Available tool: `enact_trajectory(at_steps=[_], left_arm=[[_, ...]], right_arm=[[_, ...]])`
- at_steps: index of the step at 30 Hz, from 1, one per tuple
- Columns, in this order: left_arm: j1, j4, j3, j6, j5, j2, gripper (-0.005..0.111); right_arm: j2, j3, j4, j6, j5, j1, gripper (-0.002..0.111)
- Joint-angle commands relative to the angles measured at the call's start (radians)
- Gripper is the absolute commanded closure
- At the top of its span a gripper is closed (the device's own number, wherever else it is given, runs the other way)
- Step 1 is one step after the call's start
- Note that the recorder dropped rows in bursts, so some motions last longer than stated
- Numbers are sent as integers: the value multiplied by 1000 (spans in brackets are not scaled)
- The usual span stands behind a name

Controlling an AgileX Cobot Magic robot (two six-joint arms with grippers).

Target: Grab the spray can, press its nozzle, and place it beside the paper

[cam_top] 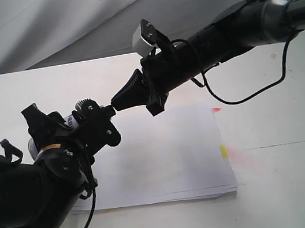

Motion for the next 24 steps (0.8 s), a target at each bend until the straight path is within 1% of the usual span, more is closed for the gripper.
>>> enact_trajectory(at_steps=[1,4,12,24], left_arm=[[-4,28,-12,-14,-29,-4,107],[-4,40,-12,-13,-29,-4,107],[-4,50,-12,-15,-29,-4,107],[-4,60,-12,-11,-29,-4,107]], right_arm=[[-4,-7,16,-11,1,8,108],[-4,-7,26,-11,-7,14,108],[-4,-7,26,-20,-69,76,108],[-4,-7,23,-20,-81,81,108]])
